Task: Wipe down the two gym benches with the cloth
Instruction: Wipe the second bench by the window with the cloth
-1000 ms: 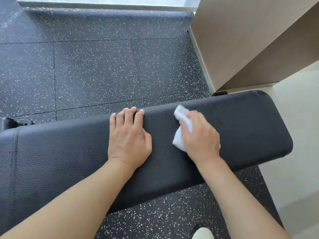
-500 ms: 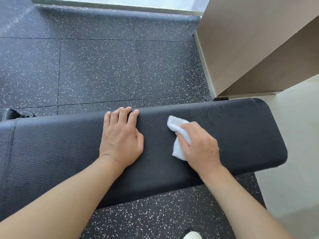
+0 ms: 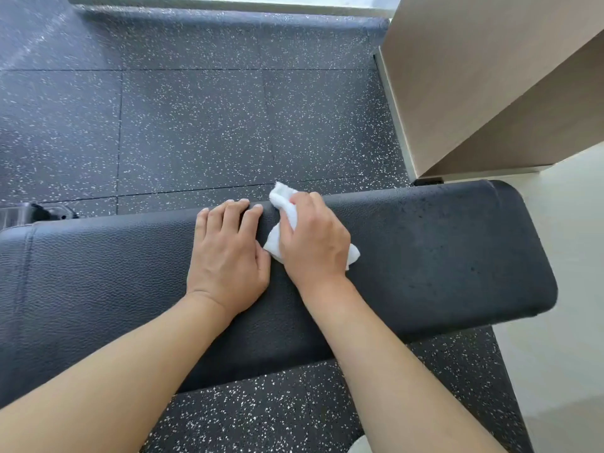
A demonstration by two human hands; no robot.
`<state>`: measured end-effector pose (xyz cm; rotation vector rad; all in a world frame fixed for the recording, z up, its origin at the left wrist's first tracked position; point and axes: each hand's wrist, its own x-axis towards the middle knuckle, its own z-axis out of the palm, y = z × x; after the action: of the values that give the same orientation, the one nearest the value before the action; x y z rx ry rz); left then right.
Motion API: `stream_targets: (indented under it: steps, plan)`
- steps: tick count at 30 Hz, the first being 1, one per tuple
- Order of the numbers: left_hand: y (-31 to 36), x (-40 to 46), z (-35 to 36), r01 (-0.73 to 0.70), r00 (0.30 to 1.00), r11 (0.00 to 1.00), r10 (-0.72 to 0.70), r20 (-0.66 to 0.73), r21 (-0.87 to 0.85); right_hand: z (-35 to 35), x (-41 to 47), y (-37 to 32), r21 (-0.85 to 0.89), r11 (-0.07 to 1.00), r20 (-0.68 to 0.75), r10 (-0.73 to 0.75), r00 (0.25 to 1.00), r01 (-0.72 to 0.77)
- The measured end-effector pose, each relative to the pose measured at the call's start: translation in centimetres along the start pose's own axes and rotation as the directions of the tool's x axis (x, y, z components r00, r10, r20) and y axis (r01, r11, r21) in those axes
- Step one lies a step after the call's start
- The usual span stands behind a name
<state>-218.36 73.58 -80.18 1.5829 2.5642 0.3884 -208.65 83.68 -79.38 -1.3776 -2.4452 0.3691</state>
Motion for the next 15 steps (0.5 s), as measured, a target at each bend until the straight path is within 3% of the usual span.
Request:
stream_targets:
  steps: [3,6,8,11,15]
  plan:
    - [0.3,0.0,-0.1,0.0,1.0,1.0,0.0,0.002,0.009,-1.1,-1.5,0.8,0.029,0.987,0.048,-0.159,0.986,0.157]
    - [0.3,0.0,-0.1,0.003,1.0,1.0,-0.003,-0.002,0.018,-4.0,-2.8,5.9,-0.03,0.96,0.105,-0.275,0.956,0.279]
    - [0.2,0.1,0.1,-0.005,1.0,1.0,0.005,-0.009,0.019,-6.3,-2.5,10.9,-0.071,0.983,0.074,-0.163,0.984,0.168]
    - [0.0,0.1,0.3,-0.003,1.0,1.0,0.003,-0.014,0.015,-8.2,-0.3,16.9,-0.106,0.981,0.042,0.169,0.985,-0.164]
    - [-0.2,0.1,0.5,-0.002,1.0,1.0,0.002,-0.006,0.008,-6.0,2.9,14.7,-0.162,0.916,-0.092,0.357,0.93,-0.368]
